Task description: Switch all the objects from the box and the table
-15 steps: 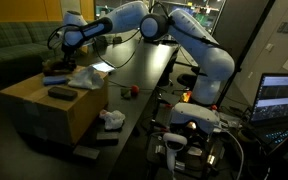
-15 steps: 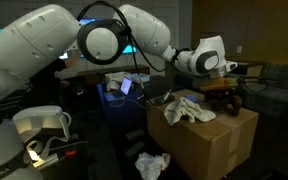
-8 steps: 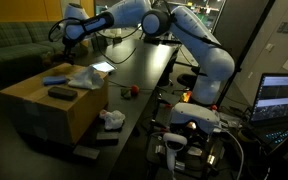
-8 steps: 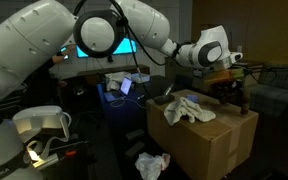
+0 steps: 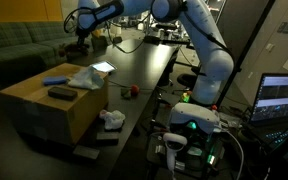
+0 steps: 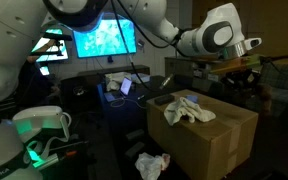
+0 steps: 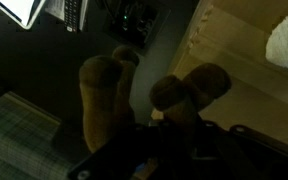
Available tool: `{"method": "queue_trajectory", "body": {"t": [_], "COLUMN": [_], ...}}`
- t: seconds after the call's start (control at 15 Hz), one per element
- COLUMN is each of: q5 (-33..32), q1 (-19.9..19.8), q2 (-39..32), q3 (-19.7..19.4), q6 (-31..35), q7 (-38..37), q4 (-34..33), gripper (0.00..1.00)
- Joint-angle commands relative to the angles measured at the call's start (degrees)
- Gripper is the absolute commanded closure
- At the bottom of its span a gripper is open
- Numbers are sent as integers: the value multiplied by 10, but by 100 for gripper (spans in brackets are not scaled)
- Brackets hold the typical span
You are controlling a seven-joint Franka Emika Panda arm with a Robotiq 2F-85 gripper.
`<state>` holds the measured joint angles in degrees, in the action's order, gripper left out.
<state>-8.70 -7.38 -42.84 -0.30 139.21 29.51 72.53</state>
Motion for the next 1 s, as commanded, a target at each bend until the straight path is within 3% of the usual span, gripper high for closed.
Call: {"method": "queue_trajectory", "body": {"t": [0.0,0.53,0.93], "q5": [-13,-21,-51], "q1": [-16,-49,-80], "q2": [105,234,299], "q3": [-18,-66,-108], "q6": [37,114,218], "q7": [-27,-61,-43], "q4": [138,364,558], "gripper": [91,91,91]}}
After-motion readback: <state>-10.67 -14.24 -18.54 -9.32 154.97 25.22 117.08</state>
